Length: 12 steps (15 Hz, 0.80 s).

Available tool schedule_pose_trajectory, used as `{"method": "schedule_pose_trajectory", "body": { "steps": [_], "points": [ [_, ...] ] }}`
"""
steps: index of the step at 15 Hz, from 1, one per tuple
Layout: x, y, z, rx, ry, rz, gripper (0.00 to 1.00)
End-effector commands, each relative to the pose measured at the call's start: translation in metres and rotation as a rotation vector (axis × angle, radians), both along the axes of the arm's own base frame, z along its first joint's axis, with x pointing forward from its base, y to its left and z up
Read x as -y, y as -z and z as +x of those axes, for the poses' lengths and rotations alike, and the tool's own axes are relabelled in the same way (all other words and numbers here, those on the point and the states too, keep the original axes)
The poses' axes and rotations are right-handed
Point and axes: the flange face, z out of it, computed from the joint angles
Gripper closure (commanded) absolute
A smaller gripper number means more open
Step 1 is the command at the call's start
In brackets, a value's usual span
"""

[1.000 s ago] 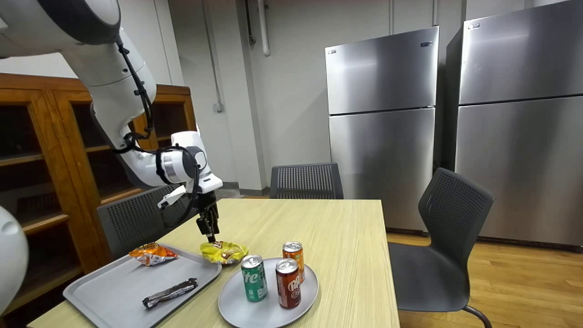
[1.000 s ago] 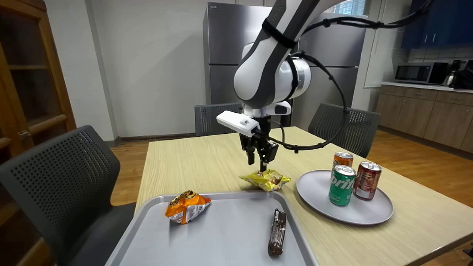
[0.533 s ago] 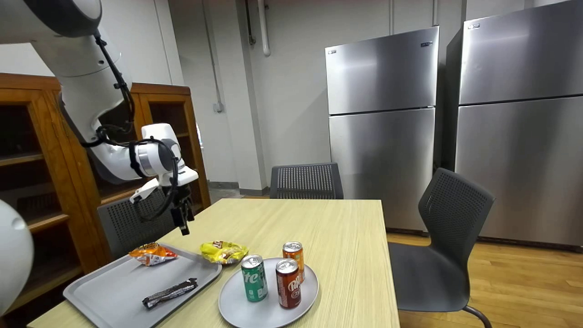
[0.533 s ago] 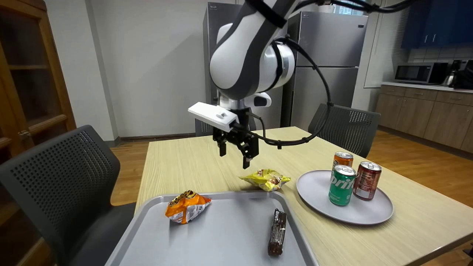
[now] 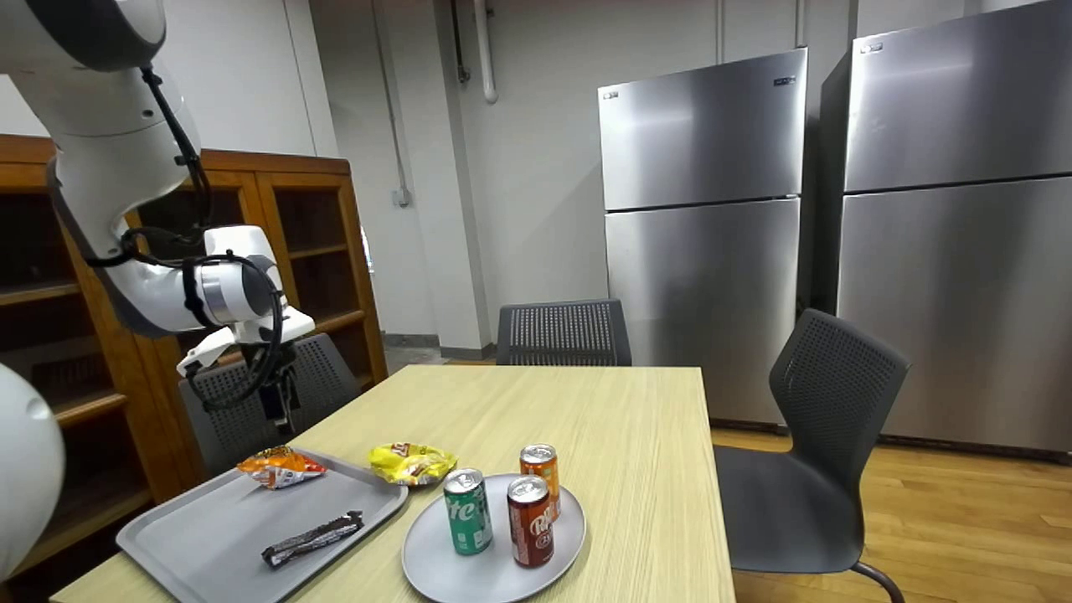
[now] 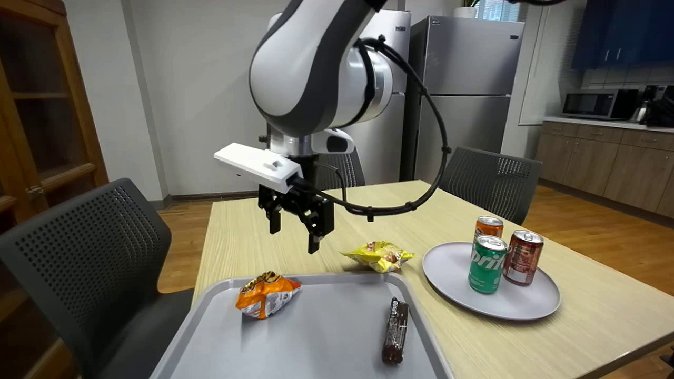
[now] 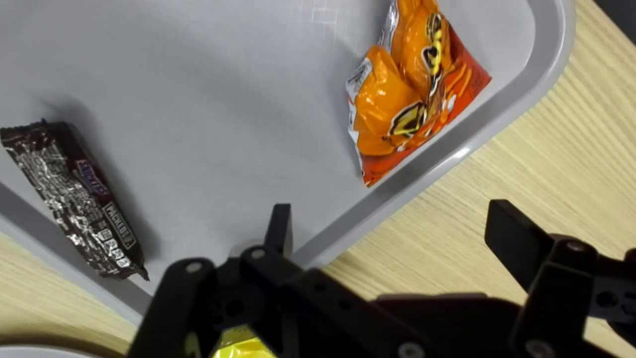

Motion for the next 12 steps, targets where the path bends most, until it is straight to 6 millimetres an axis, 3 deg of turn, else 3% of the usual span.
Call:
{"method": "schedule_pose_trajectory", "body": {
  "steps": [1,12],
  "points": [
    [-0.022,-0.003,-0.005,-0.017,-0.049,0.002,0.0],
    [-0.062,0.036,0.006,-0.062,-0.061,-0.003,0.0]
  ]
}}
